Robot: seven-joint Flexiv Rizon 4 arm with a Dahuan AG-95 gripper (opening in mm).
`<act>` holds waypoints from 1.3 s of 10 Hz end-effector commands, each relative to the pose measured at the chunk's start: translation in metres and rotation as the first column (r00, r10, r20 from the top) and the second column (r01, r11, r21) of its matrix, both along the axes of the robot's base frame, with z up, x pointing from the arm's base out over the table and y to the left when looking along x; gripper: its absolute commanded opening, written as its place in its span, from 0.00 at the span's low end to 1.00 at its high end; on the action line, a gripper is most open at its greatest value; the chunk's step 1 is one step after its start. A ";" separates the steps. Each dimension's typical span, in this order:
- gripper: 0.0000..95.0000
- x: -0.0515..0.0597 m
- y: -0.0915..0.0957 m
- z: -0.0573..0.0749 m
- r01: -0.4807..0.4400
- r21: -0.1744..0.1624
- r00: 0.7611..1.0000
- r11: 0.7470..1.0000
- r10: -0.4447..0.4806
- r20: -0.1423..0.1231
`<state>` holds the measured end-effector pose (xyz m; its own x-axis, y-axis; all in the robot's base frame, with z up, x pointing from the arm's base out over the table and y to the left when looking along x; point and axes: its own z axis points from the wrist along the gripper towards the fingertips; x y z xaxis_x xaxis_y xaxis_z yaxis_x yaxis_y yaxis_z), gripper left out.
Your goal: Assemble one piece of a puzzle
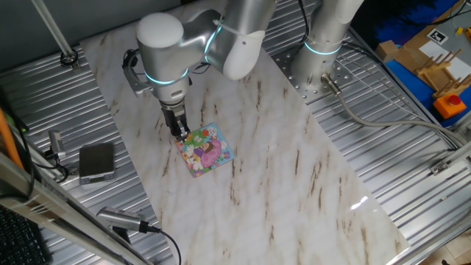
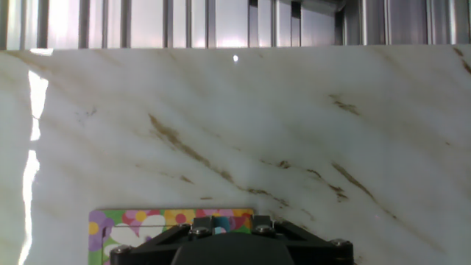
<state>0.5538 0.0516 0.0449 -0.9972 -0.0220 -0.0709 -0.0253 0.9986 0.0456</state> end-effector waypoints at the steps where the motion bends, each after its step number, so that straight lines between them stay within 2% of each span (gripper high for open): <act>1: 0.00 0.001 0.003 -0.001 0.005 0.005 1.000 1.000 -0.005 0.004; 4: 0.00 0.002 0.009 -0.004 0.021 0.005 1.000 1.000 -0.021 0.009; 13: 0.00 0.000 0.009 -0.010 0.020 0.005 1.000 1.000 -0.020 0.008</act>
